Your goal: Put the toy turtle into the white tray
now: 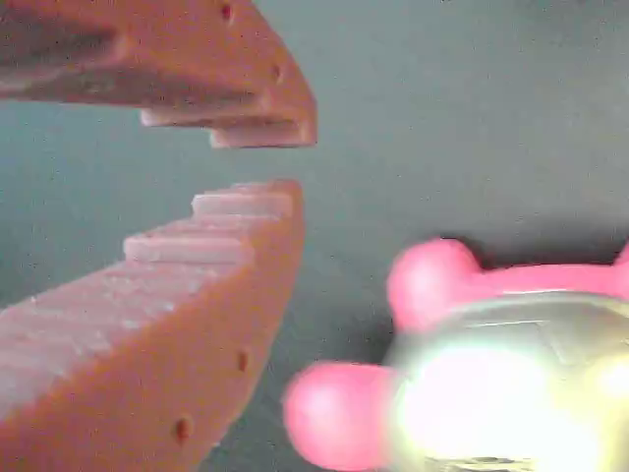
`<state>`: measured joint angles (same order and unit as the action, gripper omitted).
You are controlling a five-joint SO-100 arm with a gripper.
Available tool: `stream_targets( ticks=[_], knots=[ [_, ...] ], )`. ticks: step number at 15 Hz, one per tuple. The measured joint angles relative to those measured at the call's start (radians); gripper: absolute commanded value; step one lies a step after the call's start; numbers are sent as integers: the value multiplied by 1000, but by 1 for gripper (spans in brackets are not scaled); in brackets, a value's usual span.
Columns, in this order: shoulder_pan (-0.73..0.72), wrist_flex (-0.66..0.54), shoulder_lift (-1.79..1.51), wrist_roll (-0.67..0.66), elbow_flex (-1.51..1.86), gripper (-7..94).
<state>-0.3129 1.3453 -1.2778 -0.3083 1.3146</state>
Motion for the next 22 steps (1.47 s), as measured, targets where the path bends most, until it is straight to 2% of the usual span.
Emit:
stream_targets(
  ticks=[2,4,5,6,7,14,22],
  knots=[
    [-21,40,101,-3,-141,40],
    [-43,78,178,-6,-255,50],
    [-48,94,212,-3,-307,51],
    [-48,110,249,-5,-362,61],
    [-48,135,284,-2,-414,65],
    [-48,250,453,-64,-675,70],
    [-64,250,578,-44,-732,70]
  ],
)
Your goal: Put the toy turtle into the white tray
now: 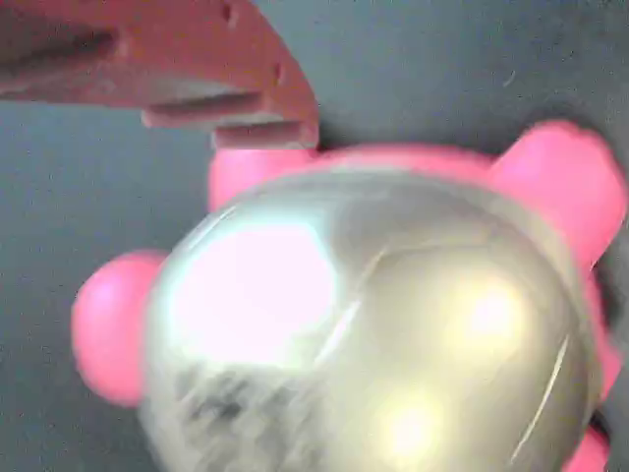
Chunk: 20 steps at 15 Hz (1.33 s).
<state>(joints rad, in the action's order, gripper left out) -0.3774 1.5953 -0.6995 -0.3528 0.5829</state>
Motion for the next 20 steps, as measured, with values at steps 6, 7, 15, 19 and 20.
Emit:
stream_targets(
  ticks=[6,7,15,19,20],
  knots=[
    [0,-78,69,0,-32,70],
    [0,-84,87,0,-32,69],
    [-2,-95,112,-2,-72,0],
    [-2,-86,106,0,-72,0],
    [-2,-66,91,5,-64,0]
  ],
)
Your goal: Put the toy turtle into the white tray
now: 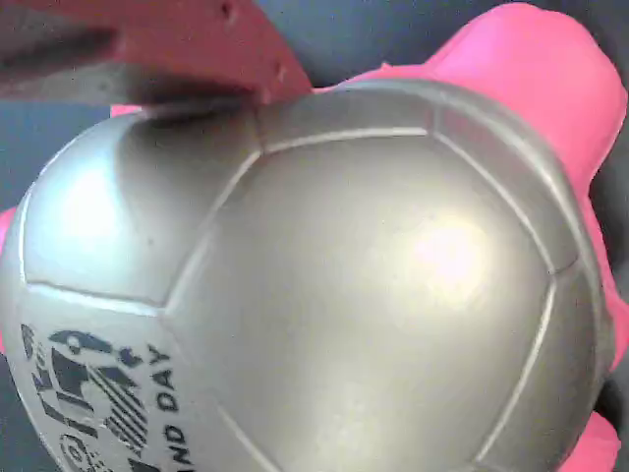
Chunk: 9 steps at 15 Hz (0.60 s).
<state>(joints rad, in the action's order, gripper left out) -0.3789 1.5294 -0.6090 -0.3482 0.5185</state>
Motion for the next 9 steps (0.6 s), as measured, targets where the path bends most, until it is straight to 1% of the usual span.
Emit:
stream_targets(
  ticks=[2,5,9],
  knots=[
    [0,0,-87,11,61,0],
    [2,0,-302,9,198,0],
    [41,0,-646,11,482,0]
  ],
)
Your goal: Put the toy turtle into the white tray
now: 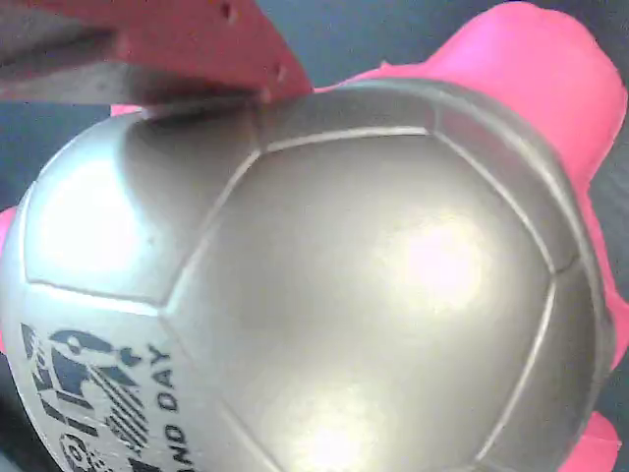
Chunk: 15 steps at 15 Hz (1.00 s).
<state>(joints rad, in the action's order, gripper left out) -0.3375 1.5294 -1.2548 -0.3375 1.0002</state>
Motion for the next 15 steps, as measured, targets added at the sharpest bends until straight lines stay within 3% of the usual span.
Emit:
stream_targets(
  ticks=[3,7,11,15],
  knots=[
    [103,0,-301,3,264,0],
    [365,101,-471,-20,291,0],
    [637,106,-370,83,103,0],
    [770,98,-63,270,-183,0]
  ],
)
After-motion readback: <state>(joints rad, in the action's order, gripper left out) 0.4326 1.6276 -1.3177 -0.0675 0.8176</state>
